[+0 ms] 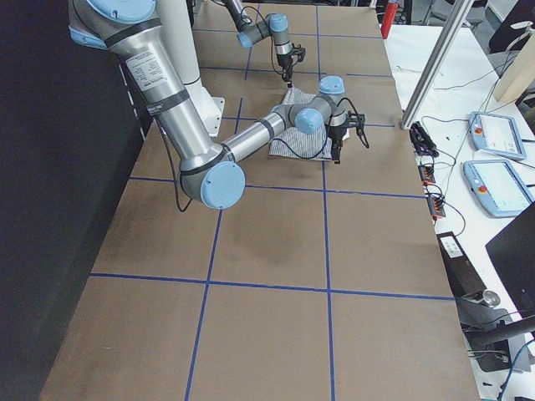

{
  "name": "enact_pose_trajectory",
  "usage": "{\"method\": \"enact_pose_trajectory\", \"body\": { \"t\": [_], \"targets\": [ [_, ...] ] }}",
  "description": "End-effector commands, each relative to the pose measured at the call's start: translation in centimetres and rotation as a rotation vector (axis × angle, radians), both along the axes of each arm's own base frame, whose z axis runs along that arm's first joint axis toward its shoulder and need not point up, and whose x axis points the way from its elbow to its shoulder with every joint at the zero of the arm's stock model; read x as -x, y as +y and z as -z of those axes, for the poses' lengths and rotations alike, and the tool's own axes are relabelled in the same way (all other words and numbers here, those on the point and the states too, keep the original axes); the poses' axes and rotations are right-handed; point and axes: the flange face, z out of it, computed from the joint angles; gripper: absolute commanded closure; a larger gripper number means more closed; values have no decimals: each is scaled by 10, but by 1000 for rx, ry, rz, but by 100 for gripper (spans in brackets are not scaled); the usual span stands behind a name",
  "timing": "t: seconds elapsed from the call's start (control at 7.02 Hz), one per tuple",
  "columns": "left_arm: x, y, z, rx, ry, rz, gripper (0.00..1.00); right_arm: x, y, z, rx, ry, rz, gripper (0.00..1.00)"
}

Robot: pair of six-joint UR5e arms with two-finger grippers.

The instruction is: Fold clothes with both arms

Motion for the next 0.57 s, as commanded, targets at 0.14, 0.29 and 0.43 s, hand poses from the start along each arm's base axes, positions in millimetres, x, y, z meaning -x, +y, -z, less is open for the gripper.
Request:
{"method": "enact_pose_trajectory", "body": {
  "t": [0.14,0.29,0.43],
  "targets": [
    [60,-163,-49,-145,-145,98,100,1,0,-3,4,3,0,0],
    [52,-215,-41,-157,-149,132,100,1,0,-1,4,1,-4,0],
    [35,-254,-29,-196,-158,185,100,1,0,-3,10,1,-8,0]
  ]
}}
